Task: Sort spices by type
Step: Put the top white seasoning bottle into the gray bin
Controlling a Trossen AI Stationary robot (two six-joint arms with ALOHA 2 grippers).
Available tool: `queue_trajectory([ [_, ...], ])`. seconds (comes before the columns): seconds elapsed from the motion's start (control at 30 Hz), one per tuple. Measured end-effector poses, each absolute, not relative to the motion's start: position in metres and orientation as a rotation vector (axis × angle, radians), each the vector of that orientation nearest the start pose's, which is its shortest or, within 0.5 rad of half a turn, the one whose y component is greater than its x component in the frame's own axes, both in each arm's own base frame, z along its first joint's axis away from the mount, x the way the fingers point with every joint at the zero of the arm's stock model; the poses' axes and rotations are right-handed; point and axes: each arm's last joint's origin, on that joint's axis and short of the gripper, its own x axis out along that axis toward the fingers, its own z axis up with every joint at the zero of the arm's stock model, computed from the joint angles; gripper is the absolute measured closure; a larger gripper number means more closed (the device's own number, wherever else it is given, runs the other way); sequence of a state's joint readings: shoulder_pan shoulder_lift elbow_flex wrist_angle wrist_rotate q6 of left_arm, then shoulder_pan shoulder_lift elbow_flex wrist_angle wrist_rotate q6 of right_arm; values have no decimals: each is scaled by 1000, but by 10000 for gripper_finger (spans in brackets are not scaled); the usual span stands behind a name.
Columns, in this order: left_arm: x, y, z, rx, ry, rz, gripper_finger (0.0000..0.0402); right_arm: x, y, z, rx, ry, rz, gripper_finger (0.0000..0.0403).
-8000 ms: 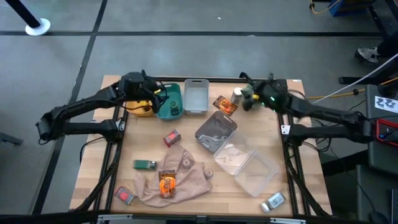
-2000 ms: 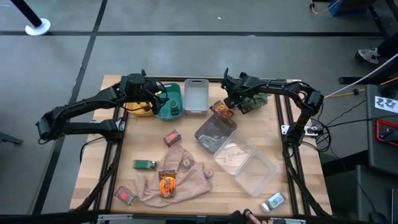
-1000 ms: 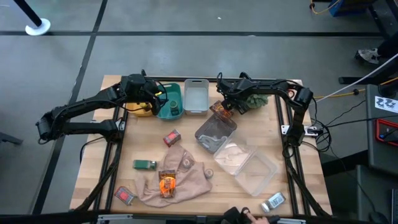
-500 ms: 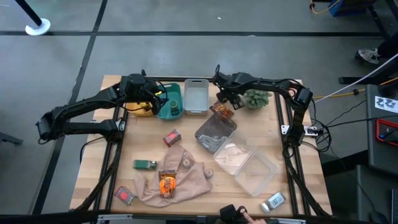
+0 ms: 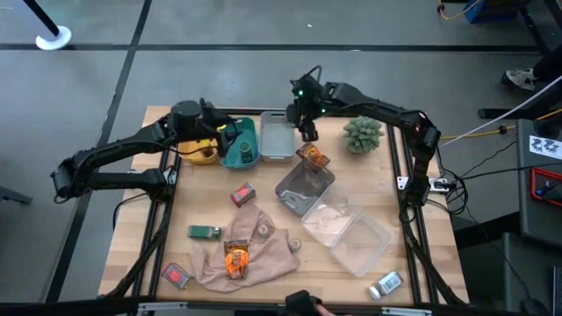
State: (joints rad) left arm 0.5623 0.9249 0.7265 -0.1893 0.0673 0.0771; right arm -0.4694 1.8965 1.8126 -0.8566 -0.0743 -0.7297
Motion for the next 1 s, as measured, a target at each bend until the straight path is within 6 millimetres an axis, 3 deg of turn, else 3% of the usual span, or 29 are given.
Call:
queue_trajectory([
  [0.4, 177, 101, 290, -34, 368, 434, 180, 371, -179, 375, -366, 690, 52, 197],
  [0.6, 197, 93, 288, 33, 337, 348, 180, 365, -173, 401, -350, 536, 103, 197],
  [0.8, 222, 90, 284, 193, 280, 288, 180, 369, -172, 412, -239, 406, 116, 195],
  [1.0, 234, 95, 290, 236, 166, 373, 180, 376, -163, 415, -221, 359, 122, 192],
])
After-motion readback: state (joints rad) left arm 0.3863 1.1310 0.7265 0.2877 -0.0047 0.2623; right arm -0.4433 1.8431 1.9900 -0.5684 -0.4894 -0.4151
